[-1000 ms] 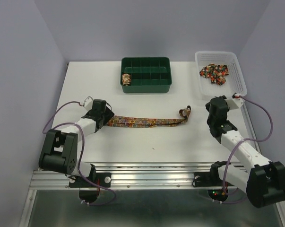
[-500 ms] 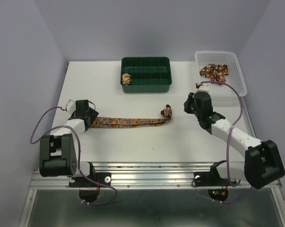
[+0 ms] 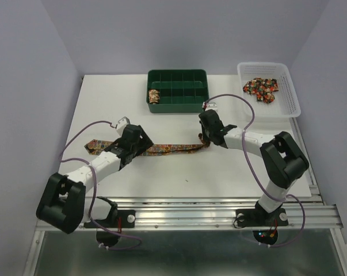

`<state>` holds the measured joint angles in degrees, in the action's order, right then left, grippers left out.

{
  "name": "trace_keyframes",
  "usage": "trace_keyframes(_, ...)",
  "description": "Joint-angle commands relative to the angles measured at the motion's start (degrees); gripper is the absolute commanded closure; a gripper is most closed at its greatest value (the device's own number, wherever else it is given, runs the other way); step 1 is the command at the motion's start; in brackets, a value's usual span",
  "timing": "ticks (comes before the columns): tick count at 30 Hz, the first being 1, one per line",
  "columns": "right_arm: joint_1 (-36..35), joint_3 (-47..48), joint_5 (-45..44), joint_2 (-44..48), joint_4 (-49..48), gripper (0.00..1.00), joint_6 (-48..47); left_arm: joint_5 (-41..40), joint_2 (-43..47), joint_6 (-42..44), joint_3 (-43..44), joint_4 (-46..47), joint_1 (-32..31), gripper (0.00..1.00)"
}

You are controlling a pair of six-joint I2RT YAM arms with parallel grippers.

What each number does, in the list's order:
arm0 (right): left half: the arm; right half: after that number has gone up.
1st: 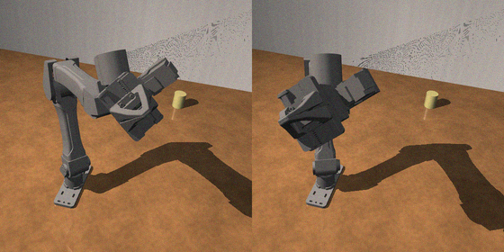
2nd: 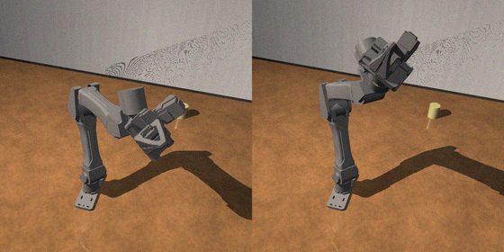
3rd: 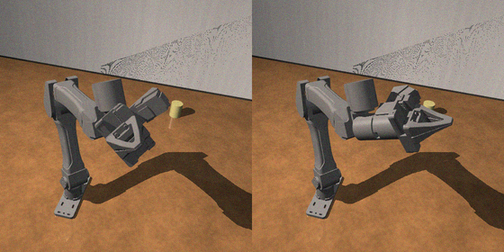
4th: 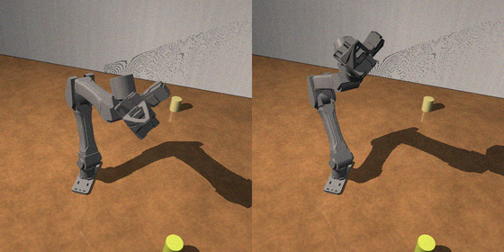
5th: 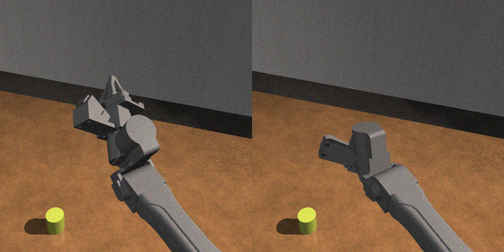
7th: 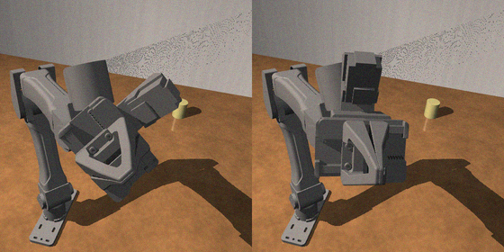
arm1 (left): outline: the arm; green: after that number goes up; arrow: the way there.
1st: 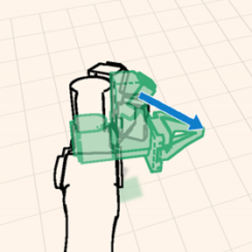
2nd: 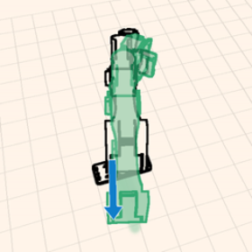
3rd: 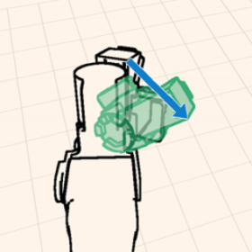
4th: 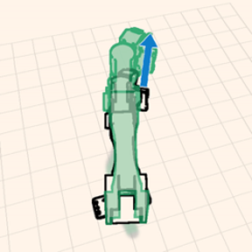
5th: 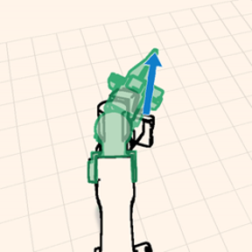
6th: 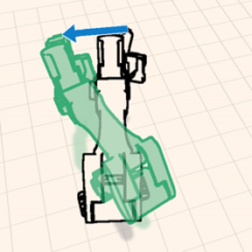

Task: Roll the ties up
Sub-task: Flatten the tie

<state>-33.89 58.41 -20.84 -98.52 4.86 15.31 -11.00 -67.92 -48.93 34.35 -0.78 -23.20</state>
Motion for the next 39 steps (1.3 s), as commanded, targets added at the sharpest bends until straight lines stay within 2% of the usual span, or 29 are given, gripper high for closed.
trace_keyframes(1, -0.39, 3.2, -11.65, -1.14, 4.35, 0.73, 4.1, -1.03, -8.0, -0.91, 0.8, 0.42, -5.53, 0.22)
trace_keyframes(6, 1.36, 2.32, -21.87, -1.33, 10.51, 0.7, 14.47, -2.08, -16.54, -2.22, 1.77, 0.87, -8.17, 0.23)
trace_keyframes(11, 4.71, -5.66, -20.56, 3.23, 12.02, 0.7, 22.9, -3.84, -15.4, -3.28, 1.25, 0.86, -8.7, 0.23)
trace_keyframes(14, 7.6, -13.74, -18.89, 7.62, 11.92, 0.67, 29.48, -5.51, -14.52, -3.72, 1.07, -1.42, -8.62, 0.22)
trace_keyframes(17, 11.64, -21.48, -11.09, 15.33, 7.11, 0.67, 30.04, -7.97, -14.96, -4.07, 2.04, -4.57, -8.62, 0.22)
trace_keyframes(20, 13.06, -25.8, -9.05, 23.08, 3.94, 0.66, 29.44, -8.42, -14.96, -3.98, 2.3, -5.11, -8.62, 0.22)
trace_keyframes(21, 13.06, -26.59, -5.13, 28.5, 2.19, 0.66, 27.6, -8.16, -14.79, -3.64, 2.22, -4.33, -8.7, 0.22)
trace_keyframes(22, 13.06, -27.81, -1.61, 30.82, -2.79, 0.65, 21.4, -7.55, -14.7, -3.37, 1.78, -3.89, -8.7, 0.22)
trace_keyframes(23, 12.97, -28.52, 2.87, 33.11, -5.97, 0.64, 18.38, -7.45, -14.61, -3.37, 1.69, -3.71, -8.7, 0.23)
trace_keyframes(24, 12.88, -28.79, 11.26, 34.61, -8.18, 0.64, 16.7, -7.28, -14.52, -3.37, 1.69, -3.18, -8.7, 0.22)
trace_keyframes(25, 12.36, -28.27, 14.57, 36.02, -9.68, 0.64, 14.51, -7.28, -14.35, -3.46, 1.77, -3.09, -8.79, 0.22)
trace_keyframes(27, 8.69, -26.43, 18.02, 35.16, -11.63, 0.64, 11.95, -6.75, -14.43, -3.28, 1.86, -2.57, -8.88, 0.22)
trace_keyframes(31, 1.21, -16.51, 8.46, 24.54, -7.16, 0.64, 8.59, -6.57, -15.13, -3.1, 2.13, -2.21, -9.05, 0.22)
trace_keyframes(32, 1.11, -14.84, 8.36, 18.95, -6.45, 0.64, 8.68, -6.49, -15.14, -3.37, 2.04, -2.3, -9.05, 0.22)
trace_keyframes(36, 1.02, -6.31, 3.8, 7.24, -3.39, 0.69, 11.84, -6.48, -15.57, -3.37, 2.04, -2.3, -9.05, 0.22)
trace_keyframes(39, 1.19, -2.87, -3.4, 2.64, 1.1, 0.68, 15.97, -7.1, -15.31, -3.46, 1.95, -2.82, -9.05, 0.22)
